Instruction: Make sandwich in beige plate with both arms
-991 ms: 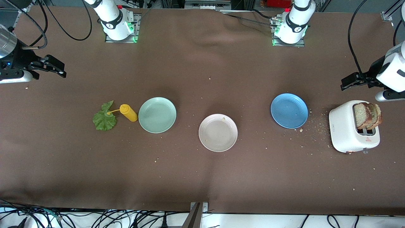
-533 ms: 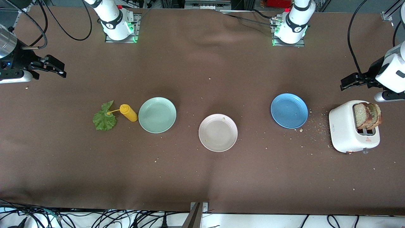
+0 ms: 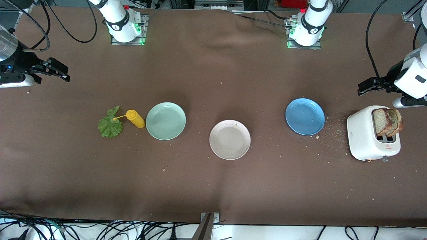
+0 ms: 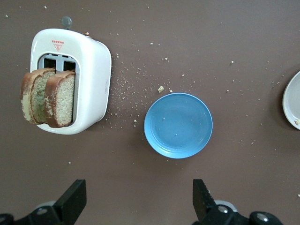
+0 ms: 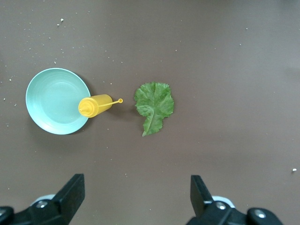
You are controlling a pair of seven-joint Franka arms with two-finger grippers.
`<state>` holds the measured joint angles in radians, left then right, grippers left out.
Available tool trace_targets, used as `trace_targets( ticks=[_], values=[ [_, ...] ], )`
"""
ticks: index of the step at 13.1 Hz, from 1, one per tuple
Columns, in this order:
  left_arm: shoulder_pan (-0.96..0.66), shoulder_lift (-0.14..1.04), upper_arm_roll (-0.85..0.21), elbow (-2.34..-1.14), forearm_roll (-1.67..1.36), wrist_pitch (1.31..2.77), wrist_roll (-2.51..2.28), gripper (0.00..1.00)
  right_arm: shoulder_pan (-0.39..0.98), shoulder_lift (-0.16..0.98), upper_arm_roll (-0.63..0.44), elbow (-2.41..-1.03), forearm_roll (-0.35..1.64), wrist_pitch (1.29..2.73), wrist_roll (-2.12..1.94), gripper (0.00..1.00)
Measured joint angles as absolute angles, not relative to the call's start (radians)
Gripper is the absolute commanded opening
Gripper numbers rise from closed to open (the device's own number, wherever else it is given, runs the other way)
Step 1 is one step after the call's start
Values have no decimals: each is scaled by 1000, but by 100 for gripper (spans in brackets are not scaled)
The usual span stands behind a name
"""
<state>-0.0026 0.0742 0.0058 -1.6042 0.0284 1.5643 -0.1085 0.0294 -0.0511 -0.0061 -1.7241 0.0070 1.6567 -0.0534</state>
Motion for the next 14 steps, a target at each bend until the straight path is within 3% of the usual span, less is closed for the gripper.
trace_targets(
  ticks=[14],
  values=[
    [-3,75,6,-1604,28,1540,-109,100,29,-51,-6,-1724,7,1657,-53,100]
  ],
)
